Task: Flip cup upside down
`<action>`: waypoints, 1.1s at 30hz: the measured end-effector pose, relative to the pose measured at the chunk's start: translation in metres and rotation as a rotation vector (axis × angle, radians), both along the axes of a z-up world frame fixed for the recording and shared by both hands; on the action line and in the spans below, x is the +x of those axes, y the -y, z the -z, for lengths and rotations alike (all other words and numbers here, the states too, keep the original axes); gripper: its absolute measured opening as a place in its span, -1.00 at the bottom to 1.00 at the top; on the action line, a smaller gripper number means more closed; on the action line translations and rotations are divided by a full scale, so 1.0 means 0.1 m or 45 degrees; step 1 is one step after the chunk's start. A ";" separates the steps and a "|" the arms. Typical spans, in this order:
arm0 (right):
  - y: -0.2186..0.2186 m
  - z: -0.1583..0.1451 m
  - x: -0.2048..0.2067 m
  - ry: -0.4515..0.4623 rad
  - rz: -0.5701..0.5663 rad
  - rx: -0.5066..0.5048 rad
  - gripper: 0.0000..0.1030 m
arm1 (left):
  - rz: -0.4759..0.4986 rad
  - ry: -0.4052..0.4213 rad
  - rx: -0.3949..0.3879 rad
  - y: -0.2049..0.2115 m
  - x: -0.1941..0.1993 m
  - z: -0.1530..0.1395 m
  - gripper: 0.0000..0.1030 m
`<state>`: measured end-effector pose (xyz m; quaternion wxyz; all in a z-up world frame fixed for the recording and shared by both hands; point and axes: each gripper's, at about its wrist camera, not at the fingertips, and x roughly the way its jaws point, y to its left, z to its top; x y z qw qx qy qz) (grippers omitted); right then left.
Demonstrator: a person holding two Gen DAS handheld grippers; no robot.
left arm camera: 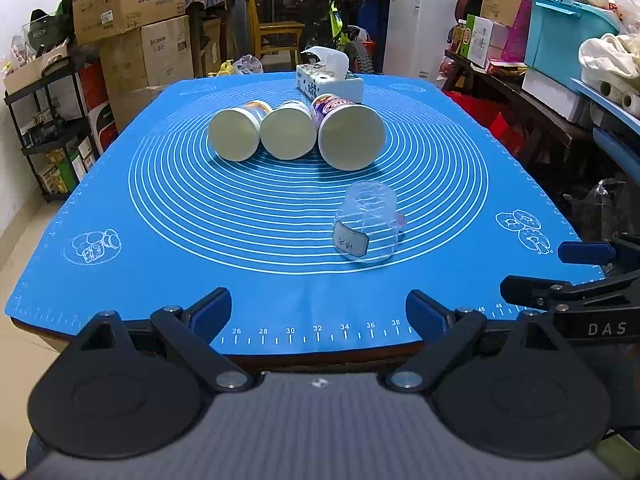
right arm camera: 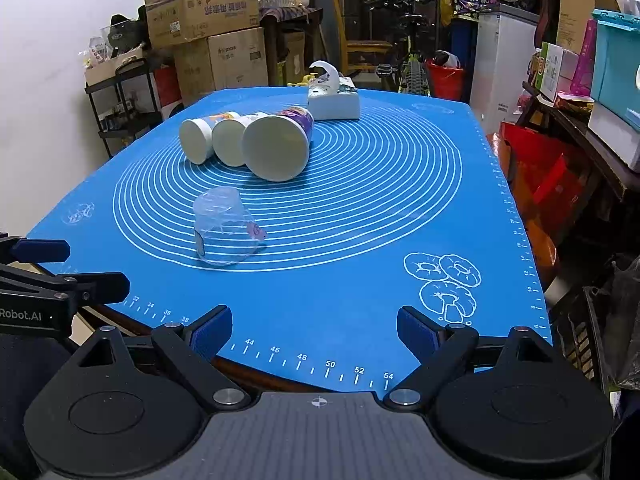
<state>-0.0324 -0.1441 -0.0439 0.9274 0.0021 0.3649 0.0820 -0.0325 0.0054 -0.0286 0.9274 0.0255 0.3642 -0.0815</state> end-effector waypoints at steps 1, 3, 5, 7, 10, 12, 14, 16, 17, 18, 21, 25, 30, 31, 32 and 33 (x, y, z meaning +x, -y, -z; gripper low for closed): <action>0.00 0.00 0.00 0.000 0.002 0.001 0.76 | 0.000 0.004 0.003 0.00 0.00 -0.01 0.81; 0.01 -0.01 0.00 0.003 0.005 0.001 0.76 | 0.001 0.010 0.004 0.00 -0.01 -0.02 0.81; 0.02 -0.01 -0.01 0.006 0.006 0.005 0.76 | 0.002 0.013 0.007 0.01 -0.02 -0.03 0.81; 0.03 -0.01 -0.01 0.008 0.007 0.007 0.76 | -0.001 0.012 0.010 0.01 -0.02 -0.02 0.81; 0.05 0.00 -0.02 0.003 0.013 0.013 0.76 | -0.002 0.011 0.009 0.01 -0.02 -0.02 0.81; 0.06 0.00 -0.02 0.002 0.016 0.017 0.76 | 0.000 0.011 0.013 0.01 -0.02 -0.02 0.81; 0.07 0.00 -0.01 0.001 0.018 0.019 0.76 | 0.003 0.009 0.018 0.02 -0.02 -0.02 0.81; 0.07 0.01 -0.01 -0.003 0.018 0.020 0.76 | 0.008 0.006 0.017 0.03 -0.02 -0.02 0.81; 0.06 0.01 -0.01 -0.004 0.017 0.021 0.76 | 0.010 0.005 0.019 0.04 -0.02 -0.02 0.81; 0.06 0.02 -0.01 -0.005 0.018 0.022 0.76 | 0.012 0.004 0.022 0.04 -0.02 -0.02 0.81; 0.07 0.02 -0.01 -0.008 0.018 0.025 0.76 | 0.013 0.004 0.027 0.06 -0.02 -0.02 0.81; 0.07 0.02 0.00 -0.011 0.017 0.025 0.76 | 0.013 0.001 0.028 0.07 -0.02 -0.02 0.81; 0.07 0.04 0.01 -0.017 0.016 0.028 0.76 | 0.018 -0.003 0.034 0.09 -0.01 -0.01 0.81; 0.07 0.04 0.01 -0.018 0.016 0.029 0.76 | 0.019 -0.002 0.036 0.09 -0.01 -0.01 0.82; 0.07 0.04 0.01 -0.018 0.016 0.029 0.76 | 0.020 -0.002 0.038 0.09 -0.01 -0.01 0.81; 0.07 0.05 0.01 -0.019 0.016 0.030 0.76 | 0.020 -0.002 0.039 0.10 -0.01 -0.01 0.81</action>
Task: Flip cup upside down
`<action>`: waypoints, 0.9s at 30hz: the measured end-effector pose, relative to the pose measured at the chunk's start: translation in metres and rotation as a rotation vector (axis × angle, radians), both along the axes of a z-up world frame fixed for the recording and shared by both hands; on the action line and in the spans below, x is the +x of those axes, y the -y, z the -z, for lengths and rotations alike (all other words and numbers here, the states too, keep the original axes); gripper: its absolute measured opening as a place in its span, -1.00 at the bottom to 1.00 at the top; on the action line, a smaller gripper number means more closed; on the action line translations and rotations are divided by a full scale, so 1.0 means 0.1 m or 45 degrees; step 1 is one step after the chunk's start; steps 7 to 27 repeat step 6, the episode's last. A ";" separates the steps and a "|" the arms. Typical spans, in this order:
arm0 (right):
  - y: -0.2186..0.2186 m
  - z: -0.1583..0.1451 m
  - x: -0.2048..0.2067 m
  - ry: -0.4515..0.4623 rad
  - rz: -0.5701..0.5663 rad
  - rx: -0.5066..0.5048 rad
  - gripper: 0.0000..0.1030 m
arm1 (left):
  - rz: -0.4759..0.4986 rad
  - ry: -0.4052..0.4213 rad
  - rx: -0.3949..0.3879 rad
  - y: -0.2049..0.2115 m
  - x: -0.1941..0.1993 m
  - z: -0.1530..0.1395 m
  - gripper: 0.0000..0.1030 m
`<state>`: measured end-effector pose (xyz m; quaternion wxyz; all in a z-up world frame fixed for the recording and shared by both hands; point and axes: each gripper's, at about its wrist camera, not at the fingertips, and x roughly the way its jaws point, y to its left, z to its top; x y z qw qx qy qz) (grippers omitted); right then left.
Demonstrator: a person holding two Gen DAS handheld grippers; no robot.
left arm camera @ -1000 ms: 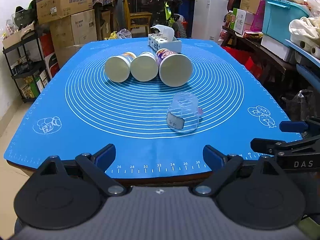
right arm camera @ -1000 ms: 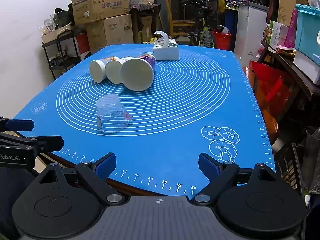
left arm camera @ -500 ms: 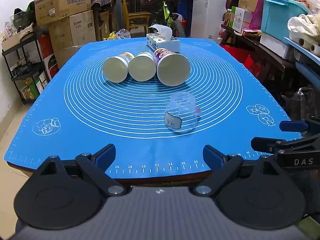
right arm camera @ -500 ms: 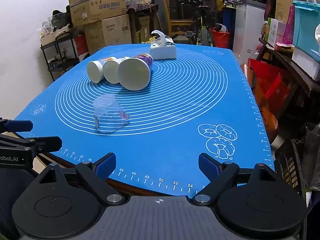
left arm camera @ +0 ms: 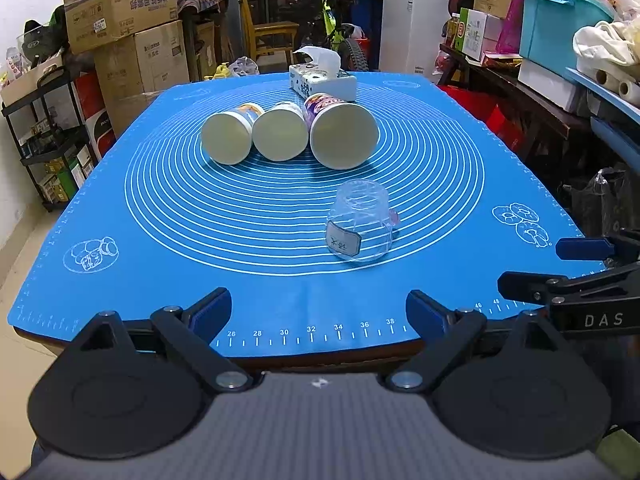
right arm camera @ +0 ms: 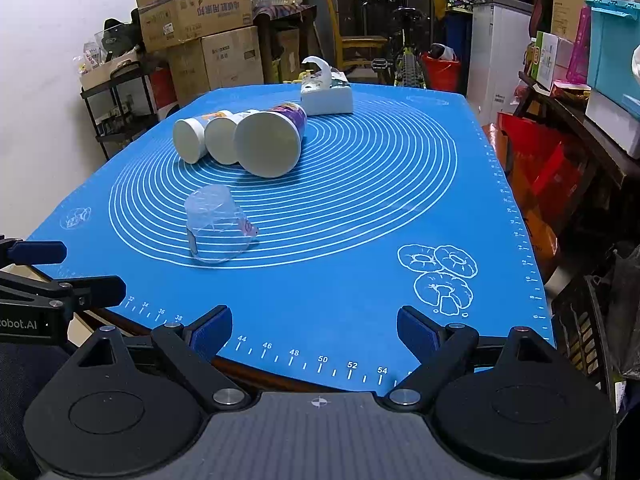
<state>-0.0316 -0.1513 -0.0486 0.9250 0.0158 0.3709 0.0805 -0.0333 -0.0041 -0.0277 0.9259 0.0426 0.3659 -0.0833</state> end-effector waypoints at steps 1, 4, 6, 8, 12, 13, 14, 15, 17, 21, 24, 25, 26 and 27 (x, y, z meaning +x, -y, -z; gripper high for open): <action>0.00 0.00 0.00 0.000 0.000 0.000 0.76 | -0.001 -0.001 0.001 0.00 0.00 0.00 0.81; 0.00 0.02 0.01 -0.009 0.001 0.003 0.76 | -0.002 -0.009 0.003 0.00 0.00 0.01 0.82; 0.00 0.03 0.02 -0.013 0.001 0.006 0.76 | 0.001 -0.009 0.007 0.01 0.01 0.01 0.91; 0.00 0.03 0.02 -0.013 0.001 0.006 0.76 | 0.001 -0.009 0.007 0.01 0.01 0.01 0.91; 0.00 0.03 0.02 -0.013 0.001 0.006 0.76 | 0.001 -0.009 0.007 0.01 0.01 0.01 0.91; 0.00 0.03 0.02 -0.013 0.001 0.006 0.76 | 0.001 -0.009 0.007 0.01 0.01 0.01 0.91; 0.00 0.03 0.02 -0.013 0.001 0.006 0.76 | 0.001 -0.009 0.007 0.01 0.01 0.01 0.91; 0.00 0.03 0.02 -0.013 0.001 0.006 0.76 | 0.001 -0.009 0.007 0.01 0.01 0.01 0.91; 0.00 0.03 0.02 -0.013 0.001 0.006 0.76 | 0.001 -0.009 0.007 0.01 0.01 0.01 0.91; 0.00 0.03 0.02 -0.013 0.001 0.006 0.76 | 0.001 -0.009 0.007 0.01 0.01 0.01 0.91; 0.00 0.03 0.02 -0.013 0.001 0.006 0.76 | 0.001 -0.009 0.007 0.01 0.01 0.01 0.91; 0.00 0.03 0.02 -0.013 0.001 0.006 0.76 | 0.001 -0.009 0.007 0.01 0.01 0.01 0.91; 0.00 0.03 0.02 -0.013 0.001 0.006 0.76 | 0.001 -0.009 0.007 0.01 0.01 0.01 0.91; 0.00 0.03 0.02 -0.013 0.001 0.006 0.76 | 0.001 -0.009 0.007 0.01 0.01 0.01 0.91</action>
